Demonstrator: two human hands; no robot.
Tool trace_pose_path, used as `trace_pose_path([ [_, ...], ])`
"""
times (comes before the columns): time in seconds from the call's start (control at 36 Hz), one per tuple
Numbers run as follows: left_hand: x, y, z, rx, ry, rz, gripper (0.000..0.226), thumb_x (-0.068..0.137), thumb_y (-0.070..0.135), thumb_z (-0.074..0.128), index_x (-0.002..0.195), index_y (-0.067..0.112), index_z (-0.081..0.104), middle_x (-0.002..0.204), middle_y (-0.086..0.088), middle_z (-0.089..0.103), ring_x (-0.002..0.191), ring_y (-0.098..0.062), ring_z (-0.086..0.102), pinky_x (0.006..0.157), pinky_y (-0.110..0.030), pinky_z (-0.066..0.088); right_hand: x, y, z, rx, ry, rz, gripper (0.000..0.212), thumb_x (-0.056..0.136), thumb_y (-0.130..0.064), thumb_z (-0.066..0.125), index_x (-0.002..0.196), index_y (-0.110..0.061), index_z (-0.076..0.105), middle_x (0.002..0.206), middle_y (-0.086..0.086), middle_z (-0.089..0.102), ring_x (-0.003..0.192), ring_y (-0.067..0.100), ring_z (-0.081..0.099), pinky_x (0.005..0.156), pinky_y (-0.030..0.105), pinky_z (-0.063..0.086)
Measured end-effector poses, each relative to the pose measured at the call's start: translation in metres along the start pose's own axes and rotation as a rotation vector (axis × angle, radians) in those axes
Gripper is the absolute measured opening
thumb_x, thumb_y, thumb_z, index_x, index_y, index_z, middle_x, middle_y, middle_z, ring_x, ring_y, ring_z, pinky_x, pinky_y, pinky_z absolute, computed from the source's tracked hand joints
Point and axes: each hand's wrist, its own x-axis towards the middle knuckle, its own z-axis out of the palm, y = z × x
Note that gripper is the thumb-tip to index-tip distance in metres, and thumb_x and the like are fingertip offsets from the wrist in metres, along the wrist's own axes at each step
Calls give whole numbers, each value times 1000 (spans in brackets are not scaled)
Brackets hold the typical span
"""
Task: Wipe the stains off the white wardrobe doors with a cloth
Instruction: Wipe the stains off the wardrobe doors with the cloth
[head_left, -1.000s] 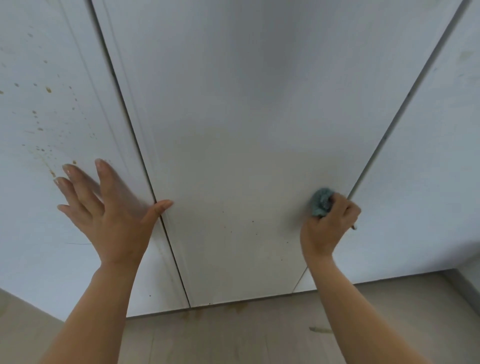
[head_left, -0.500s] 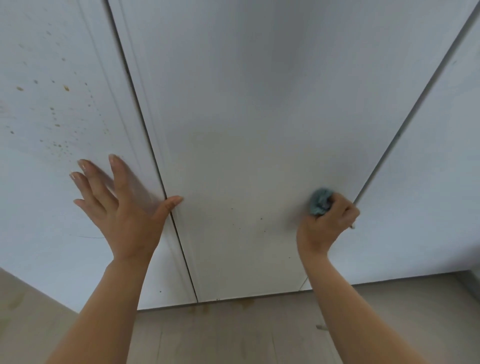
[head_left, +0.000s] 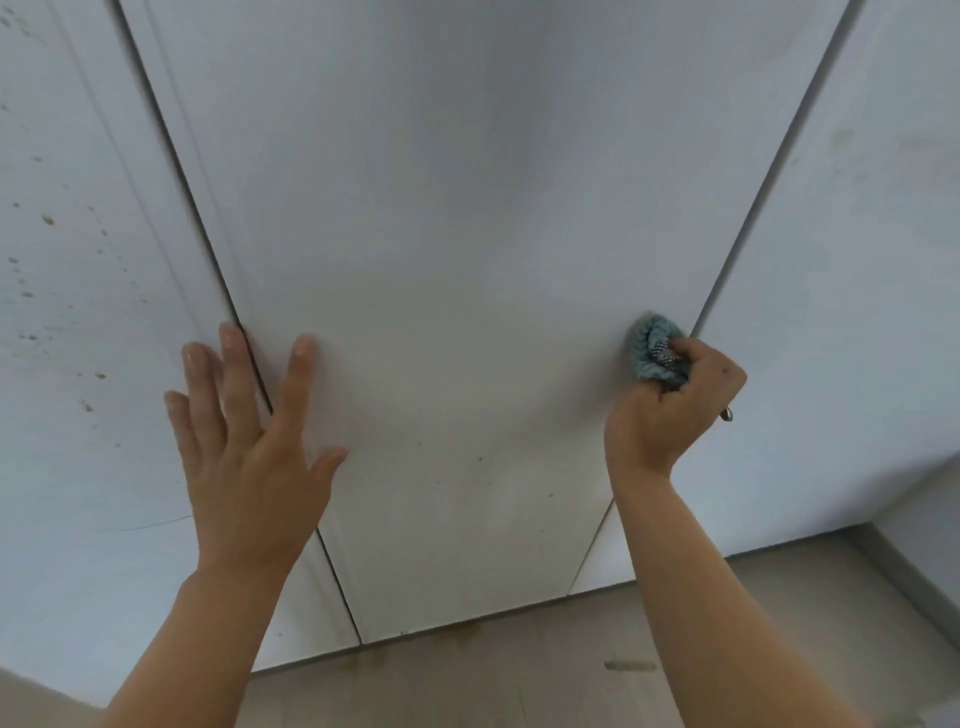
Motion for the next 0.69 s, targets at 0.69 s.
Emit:
trace_pose_path([
  [0.69, -20, -35, -10, 113, 53, -58, 140, 59, 53, 95, 165, 11, 14, 166, -31, 8, 156, -46, 5, 127, -57, 14, -33, -84, 22, 97, -259, -155, 38, 74, 15, 52, 105, 4, 71, 107, 18, 53, 98, 29, 57, 88, 42, 53],
])
